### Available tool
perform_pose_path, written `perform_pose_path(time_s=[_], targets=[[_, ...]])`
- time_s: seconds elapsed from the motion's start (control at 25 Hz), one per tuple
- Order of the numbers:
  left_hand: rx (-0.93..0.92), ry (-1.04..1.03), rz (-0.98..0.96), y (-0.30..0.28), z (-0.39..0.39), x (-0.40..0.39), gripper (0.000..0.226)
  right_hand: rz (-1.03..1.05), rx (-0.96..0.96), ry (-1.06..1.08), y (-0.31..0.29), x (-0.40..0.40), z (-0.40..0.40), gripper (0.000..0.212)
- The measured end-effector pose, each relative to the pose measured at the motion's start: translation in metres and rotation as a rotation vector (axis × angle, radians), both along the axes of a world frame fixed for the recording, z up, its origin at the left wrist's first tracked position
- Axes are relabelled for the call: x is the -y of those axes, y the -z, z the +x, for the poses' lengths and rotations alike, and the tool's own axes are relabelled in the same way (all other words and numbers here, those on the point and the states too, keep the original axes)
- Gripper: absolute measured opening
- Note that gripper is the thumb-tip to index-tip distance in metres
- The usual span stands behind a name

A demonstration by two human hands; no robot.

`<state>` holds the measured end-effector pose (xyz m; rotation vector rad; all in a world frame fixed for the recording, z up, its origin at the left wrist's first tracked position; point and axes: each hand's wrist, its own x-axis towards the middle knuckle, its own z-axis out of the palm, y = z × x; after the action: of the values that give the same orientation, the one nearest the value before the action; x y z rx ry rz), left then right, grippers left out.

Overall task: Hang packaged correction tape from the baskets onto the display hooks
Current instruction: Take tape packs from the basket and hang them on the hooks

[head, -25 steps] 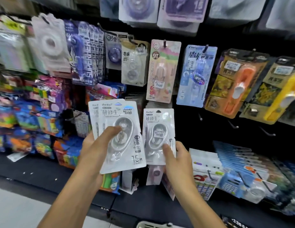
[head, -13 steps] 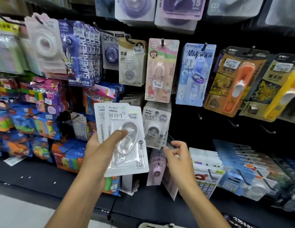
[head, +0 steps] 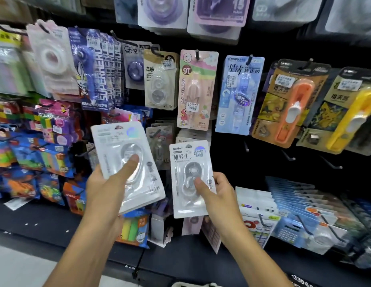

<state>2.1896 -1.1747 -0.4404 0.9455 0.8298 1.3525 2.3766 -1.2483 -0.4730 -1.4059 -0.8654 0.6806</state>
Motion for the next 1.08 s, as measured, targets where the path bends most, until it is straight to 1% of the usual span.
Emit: perform_pose_path(time_s=[0.04, 0.08, 0.12, 0.24, 0.36, 0.44, 0.56, 0.64, 0.76, 0.84, 0.92, 1.04, 1.08], targets=[[0.017, -0.007, -0.002, -0.001, -0.002, 0.0, 0.033, -0.041, 0.121, 0.042, 0.003, -0.003, 0.0, 0.013], [0.018, -0.002, -0.003, -0.002, -0.002, 0.001, 0.032, -0.058, 0.187, 0.062, 0.005, -0.007, -0.002, 0.014], [0.0, 0.009, 0.0, -0.002, 0.0, 0.002, 0.033, -0.054, 0.208, 0.061, 0.006, -0.012, -0.005, 0.016], [-0.087, 0.05, 0.038, 0.002, 0.01, 0.008, 0.038, -0.014, 0.16, 0.036, 0.01, -0.024, -0.016, 0.016], [-0.08, 0.094, 0.054, 0.004, 0.017, 0.008, 0.048, 0.119, 0.028, 0.029, 0.016, -0.018, -0.027, 0.02], [-0.08, 0.094, 0.063, 0.004, 0.018, 0.006, 0.049, 0.122, -0.031, 0.043, 0.014, -0.018, -0.022, 0.019], [-0.074, 0.101, 0.071, 0.005, 0.022, 0.003, 0.045, 0.026, 0.026, 0.003, -0.001, -0.025, -0.014, 0.014], [-0.069, 0.108, 0.074, 0.006, 0.024, 0.004, 0.045, 0.01, 0.061, 0.011, -0.007, -0.028, -0.016, 0.011], [-0.058, 0.107, 0.069, 0.006, 0.024, 0.003, 0.049, 0.062, -0.008, 0.068, 0.005, -0.02, -0.017, 0.012], [-0.063, 0.104, 0.074, 0.007, 0.024, 0.002, 0.051, 0.081, -0.038, 0.07, 0.011, -0.015, -0.015, 0.015], [-0.071, 0.102, 0.079, 0.008, 0.025, 0.003, 0.05, 0.009, -0.021, 0.058, 0.011, -0.021, -0.01, 0.021], [-0.103, 0.092, 0.085, 0.013, 0.028, 0.003, 0.046, -0.305, -0.018, -0.007, 0.008, -0.03, -0.003, 0.037], [-0.11, 0.097, 0.085, 0.013, 0.028, 0.003, 0.044, -0.374, 0.044, 0.015, 0.011, -0.028, 0.0, 0.041]])
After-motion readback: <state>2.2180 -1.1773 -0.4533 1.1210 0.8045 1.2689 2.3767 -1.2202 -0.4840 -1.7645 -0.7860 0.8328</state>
